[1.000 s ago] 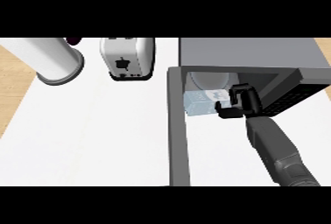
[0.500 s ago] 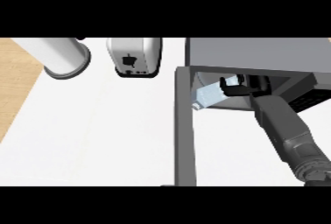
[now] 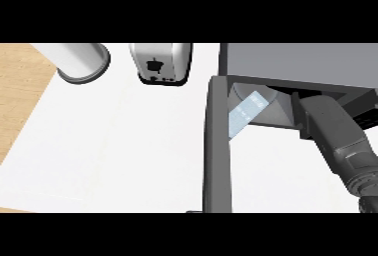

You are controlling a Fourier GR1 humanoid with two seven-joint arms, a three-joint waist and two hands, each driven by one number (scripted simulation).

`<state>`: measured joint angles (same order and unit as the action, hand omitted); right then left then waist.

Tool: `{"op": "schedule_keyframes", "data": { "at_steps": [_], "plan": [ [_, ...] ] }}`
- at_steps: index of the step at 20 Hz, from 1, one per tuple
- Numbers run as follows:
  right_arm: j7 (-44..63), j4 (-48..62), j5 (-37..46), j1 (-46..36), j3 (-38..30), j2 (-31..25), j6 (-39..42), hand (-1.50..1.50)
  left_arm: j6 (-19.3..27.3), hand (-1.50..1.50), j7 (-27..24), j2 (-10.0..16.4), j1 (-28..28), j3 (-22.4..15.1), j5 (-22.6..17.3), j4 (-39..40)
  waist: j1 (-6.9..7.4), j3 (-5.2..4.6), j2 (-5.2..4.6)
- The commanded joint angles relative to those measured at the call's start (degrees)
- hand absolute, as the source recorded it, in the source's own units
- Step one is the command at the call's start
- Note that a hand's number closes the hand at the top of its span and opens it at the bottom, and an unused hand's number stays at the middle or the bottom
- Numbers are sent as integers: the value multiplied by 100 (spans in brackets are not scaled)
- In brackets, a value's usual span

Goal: Pick up the milk, place it into the microwave and close the microwave

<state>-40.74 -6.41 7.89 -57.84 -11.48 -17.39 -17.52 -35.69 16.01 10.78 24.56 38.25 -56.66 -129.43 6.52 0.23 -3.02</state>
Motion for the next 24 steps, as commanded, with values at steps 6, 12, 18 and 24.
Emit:
{"op": "schedule_keyframes", "data": {
  "at_steps": [6,12,18,24],
  "plan": [
    [70,84,-50,-119,-102,-401,-296,150,23,-150,-4,119,-272,-57,0,157,184,20,-132],
    [120,170,-50,-183,-78,-458,-481,150,29,-150,32,219,-404,-89,47,245,299,18,-182],
    [35,236,-150,-212,-125,-451,-549,150,71,-150,42,297,-565,-88,172,366,310,20,-211],
    [-5,375,-214,-246,-119,-585,-550,150,-25,-150,-2,380,-604,15,262,391,459,19,-228]
  ]
}}
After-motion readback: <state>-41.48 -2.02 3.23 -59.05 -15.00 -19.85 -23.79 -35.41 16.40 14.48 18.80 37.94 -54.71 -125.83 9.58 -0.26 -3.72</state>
